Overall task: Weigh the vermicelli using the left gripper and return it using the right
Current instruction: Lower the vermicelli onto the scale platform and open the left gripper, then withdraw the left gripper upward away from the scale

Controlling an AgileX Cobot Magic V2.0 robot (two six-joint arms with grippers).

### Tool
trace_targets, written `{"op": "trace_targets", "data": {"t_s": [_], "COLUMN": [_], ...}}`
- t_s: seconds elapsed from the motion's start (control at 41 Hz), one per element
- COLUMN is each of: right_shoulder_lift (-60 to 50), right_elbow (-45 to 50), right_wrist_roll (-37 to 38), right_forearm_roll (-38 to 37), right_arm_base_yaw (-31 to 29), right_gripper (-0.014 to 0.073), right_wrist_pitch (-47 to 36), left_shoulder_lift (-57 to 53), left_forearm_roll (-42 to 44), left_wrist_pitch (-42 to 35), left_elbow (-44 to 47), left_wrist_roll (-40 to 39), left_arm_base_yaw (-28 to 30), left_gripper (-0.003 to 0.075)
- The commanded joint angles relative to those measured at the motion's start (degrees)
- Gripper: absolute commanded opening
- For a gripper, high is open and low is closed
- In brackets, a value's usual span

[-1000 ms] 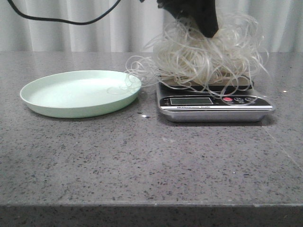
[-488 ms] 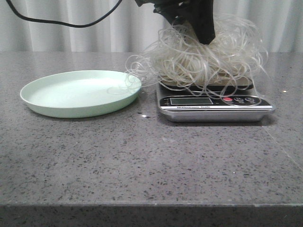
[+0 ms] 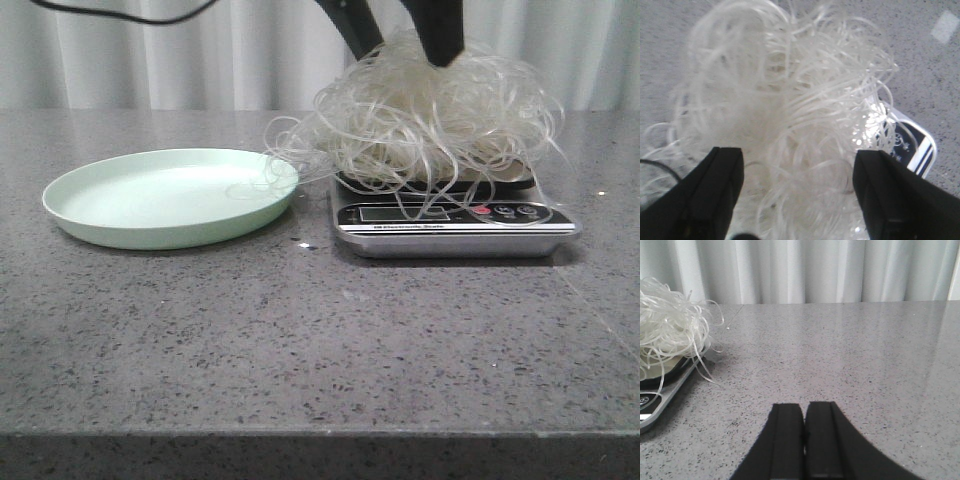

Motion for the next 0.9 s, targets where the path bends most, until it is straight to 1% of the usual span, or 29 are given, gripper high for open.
{"op": "trace_targets", "data": {"t_s": [0.0,0.098,0.268,0.39,0.512,0.756,0.878], "right_shoulder_lift": [-0.92,-0.92,-0.92,-0.92,-0.92,-0.92,-0.92], "right_elbow": [-0.44,-0.44,-0.44,-0.44,-0.44,-0.44,-0.44], "right_wrist_roll": [-0.13,-0.13,-0.13,-0.13,-0.13,-0.13,-0.13], "right_forearm_roll": [-0.38,-0.38,-0.38,-0.38,-0.38,-0.38,-0.38], "right_arm_base_yaw": [-0.48,-0.48,-0.48,-0.48,-0.48,-0.48,-0.48], "right_gripper": [0.0150,0.0150,0.0150,0.0150,0.0150,0.0150,0.0150], "right_wrist_pitch": [-4.84,-4.84,-4.84,-4.84,-4.84,-4.84,-4.84], "left_shoulder_lift": [-6.26,-8.69,-12.98,-16.56,-21.83,-35.93,-43.09], "left_forearm_roll": [3.87,5.15,5.15,5.15,5.15,5.15,5.15], "left_wrist_pitch": [-1.43,-0.46,-0.56,-1.70,-6.13,-17.96,-22.91], "left_elbow": [-2.35,-2.35,-1.90,1.20,8.54,28.23,36.96], "left_wrist_roll": [-2.78,-4.65,-4.65,-4.65,-4.65,-4.65,-4.65], "left_arm_base_yaw": [0.13,1.56,5.28,8.75,12.72,21.57,25.70], "left_gripper": [0.0518,0.0514,0.0513,0.0496,0.0452,0.0414,0.0360]}}
